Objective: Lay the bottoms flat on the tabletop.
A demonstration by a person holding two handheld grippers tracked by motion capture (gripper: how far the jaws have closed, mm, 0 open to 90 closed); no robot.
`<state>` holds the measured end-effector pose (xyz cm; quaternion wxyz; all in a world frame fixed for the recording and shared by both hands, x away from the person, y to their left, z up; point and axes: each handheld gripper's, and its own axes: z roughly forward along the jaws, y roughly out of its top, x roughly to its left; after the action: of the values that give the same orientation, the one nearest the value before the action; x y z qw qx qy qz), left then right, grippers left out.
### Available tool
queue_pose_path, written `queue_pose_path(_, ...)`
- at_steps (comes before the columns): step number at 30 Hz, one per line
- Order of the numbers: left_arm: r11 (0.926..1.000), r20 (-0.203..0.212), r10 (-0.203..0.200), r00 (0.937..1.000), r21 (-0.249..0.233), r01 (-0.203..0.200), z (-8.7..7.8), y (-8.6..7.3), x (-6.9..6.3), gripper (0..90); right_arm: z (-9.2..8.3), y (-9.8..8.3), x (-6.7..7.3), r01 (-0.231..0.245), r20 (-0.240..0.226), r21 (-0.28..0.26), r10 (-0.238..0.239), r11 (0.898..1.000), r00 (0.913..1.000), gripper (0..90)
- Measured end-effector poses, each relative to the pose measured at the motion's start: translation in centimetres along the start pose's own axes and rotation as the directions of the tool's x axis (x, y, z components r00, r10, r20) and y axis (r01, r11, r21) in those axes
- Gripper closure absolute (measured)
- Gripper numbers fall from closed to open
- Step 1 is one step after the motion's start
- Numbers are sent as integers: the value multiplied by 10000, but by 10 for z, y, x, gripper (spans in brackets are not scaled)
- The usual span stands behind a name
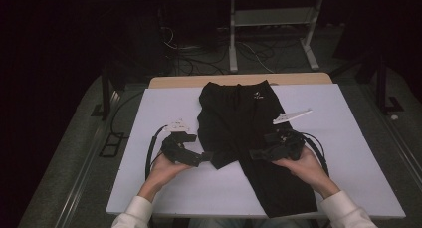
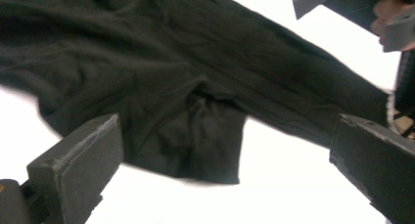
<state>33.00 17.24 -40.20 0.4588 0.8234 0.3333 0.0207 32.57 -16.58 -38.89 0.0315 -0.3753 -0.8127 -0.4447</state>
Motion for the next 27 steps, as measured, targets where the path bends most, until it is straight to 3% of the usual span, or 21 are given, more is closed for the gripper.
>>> queue_pose_path(5,9988,-178,-189,9997,446,196,11,-7,9,12,13,5,-2,43,-36,22,-43,10000,10000,0)
queue_pose_path(9,9965,-146,-363,9992,742,373,23,-12,13,89,20,8,-5,-21,-73,-4,21,10000,10000,0)
queue_pose_path(12,9942,8,-280,9996,1040,277,33,-13,13,170,25,9,-7,-83,-79,-18,83,10000,9999,0)
queue_pose_path(15,9902,-65,-102,9999,1391,110,43,-13,10,286,29,9,-10,-170,-103,-14,170,9999,9998,0)
queue_pose_path(16,9867,-263,-33,9996,1621,75,47,-13,9,321,30,10,-10,-218,-130,-32,218,9998,9997,0)
queue_pose_path(19,9808,-548,313,9980,1941,-201,52,-14,7,541,33,10,-12,-280,-148,-33,280,9996,9995,0)
queue_pose_path(23,9773,-600,259,9979,2114,-127,53,-9,8,848,35,9,-13,-377,-145,22,377,9993,9992,0)
queue_pose_path(27,9864,-302,-143,9994,1633,190,46,3,10,883,34,10,-12,-370,-309,-78,367,9993,9988,54)
